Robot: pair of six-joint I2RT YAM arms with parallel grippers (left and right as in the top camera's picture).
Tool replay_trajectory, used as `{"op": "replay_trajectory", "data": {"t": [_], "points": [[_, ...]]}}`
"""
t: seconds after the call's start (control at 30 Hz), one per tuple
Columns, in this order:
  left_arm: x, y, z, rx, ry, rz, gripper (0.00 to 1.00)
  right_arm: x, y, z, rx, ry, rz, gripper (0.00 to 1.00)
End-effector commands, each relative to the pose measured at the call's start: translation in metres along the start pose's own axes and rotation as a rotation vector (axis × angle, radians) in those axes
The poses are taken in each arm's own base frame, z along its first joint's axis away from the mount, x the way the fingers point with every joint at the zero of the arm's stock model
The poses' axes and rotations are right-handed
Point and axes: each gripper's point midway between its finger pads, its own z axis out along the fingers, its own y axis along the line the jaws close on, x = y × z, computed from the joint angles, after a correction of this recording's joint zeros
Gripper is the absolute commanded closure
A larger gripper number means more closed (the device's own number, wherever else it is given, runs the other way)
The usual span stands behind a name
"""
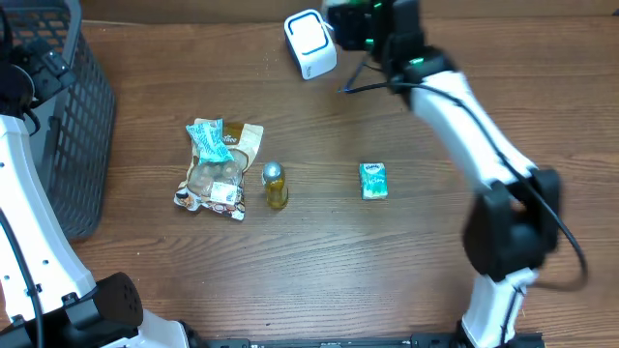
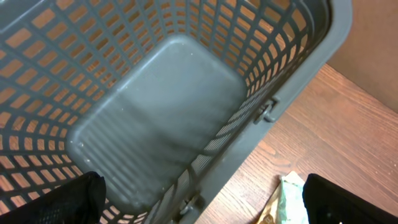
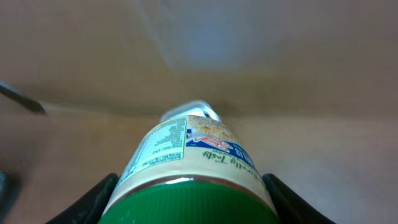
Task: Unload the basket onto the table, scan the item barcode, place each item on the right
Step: 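Carry the jar to the white scanner and hold its label there, then move the jar to the table's right side and release it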
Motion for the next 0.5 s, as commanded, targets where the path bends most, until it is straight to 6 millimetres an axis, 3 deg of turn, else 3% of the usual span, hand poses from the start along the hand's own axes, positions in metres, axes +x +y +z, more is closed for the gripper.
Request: {"op": "replay_trajectory", "data": {"t": [0.0,0.13,0.27,0.47], "points": [[-0.003,0.001,0.0,-0.003,-0.008,0.014,0.0,0.006,-0.041,-0.039,0.1,0.102,0.052,0.87],[-0.003,0.001,0.0,-0.003,-0.008,0.014,0.01,0.075,-0.101,-0.063,0.256,0.403,0.148,0.83],[-0.003,0.001,0.0,-0.003,-0.008,0.014,0.0,0.13,-0.141,-0.078,0.351,0.597,0.228,0.78],[-0.003,0.001,0.0,-0.002,-0.008,0.014,0.01,0.178,-0.182,-0.092,0.452,0.711,0.292,0.77]]}}
